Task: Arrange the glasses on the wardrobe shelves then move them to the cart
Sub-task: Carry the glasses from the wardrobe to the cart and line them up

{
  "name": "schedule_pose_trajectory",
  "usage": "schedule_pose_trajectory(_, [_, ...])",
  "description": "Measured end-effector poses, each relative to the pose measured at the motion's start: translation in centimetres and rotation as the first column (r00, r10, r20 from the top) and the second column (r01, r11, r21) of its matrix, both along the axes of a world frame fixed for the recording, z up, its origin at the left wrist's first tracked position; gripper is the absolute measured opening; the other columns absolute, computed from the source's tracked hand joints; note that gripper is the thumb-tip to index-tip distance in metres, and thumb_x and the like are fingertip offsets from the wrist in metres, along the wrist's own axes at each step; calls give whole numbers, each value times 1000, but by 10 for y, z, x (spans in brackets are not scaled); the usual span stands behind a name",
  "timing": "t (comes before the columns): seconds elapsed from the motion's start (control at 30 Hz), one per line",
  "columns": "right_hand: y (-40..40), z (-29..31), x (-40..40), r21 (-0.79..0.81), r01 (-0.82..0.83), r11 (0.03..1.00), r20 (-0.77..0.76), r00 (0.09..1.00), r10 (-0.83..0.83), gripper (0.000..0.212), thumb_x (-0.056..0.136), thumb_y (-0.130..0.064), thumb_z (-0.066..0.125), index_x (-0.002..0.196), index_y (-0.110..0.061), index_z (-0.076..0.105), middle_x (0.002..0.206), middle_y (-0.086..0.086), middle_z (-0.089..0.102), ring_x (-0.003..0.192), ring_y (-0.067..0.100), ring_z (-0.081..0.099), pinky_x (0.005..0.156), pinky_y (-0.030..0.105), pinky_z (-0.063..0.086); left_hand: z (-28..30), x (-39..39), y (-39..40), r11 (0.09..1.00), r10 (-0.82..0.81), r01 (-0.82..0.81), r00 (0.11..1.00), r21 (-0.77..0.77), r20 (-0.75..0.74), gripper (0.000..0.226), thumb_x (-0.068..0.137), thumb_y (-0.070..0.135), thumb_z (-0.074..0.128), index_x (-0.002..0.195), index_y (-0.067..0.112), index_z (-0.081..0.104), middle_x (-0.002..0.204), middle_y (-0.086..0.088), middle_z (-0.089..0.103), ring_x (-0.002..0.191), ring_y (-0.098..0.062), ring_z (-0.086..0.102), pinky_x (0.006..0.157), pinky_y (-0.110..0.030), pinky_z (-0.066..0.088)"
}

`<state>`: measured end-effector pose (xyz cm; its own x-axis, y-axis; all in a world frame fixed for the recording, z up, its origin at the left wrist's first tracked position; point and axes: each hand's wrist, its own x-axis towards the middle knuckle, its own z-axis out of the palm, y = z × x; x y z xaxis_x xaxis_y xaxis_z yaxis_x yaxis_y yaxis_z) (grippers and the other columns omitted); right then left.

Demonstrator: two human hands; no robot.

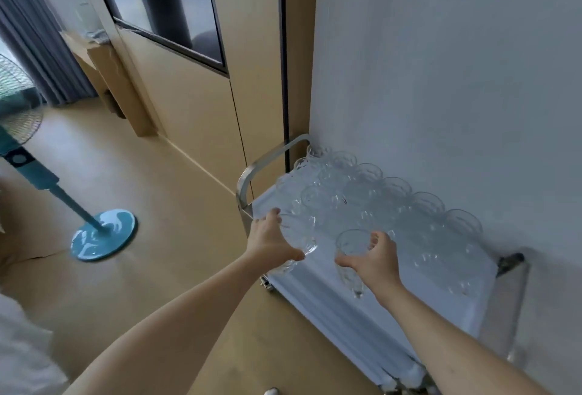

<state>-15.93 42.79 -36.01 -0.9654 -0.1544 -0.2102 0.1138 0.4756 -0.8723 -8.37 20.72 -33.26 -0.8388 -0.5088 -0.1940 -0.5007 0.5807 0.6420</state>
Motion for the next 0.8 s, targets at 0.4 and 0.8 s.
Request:
schedule_pose_trajectory(0.4, [15, -34, 5, 86, 215, 973, 80, 972, -222, 113, 58, -23, 99, 152, -16, 36, 144, 6, 37, 129, 21, 46, 98, 29, 40, -26, -56, 0, 826, -557, 564, 816, 2, 152, 112, 57, 24, 94, 150, 17, 32, 144, -2, 40, 132, -22, 34, 105, -29, 38])
schedule_pose_trajectory(0.8, [32, -63, -38, 176, 188, 966, 77, 976, -204, 107, 58, -25, 98, 148, -23, 41, 141, 3, 39, 110, 12, 44, 91, 25, 39, -47, -128, 28, 497, -753, 842, 539, -211, 378, 115, 62, 28, 94, 154, 18, 25, 153, -1, 36, 140, -24, 31, 113, -37, 37])
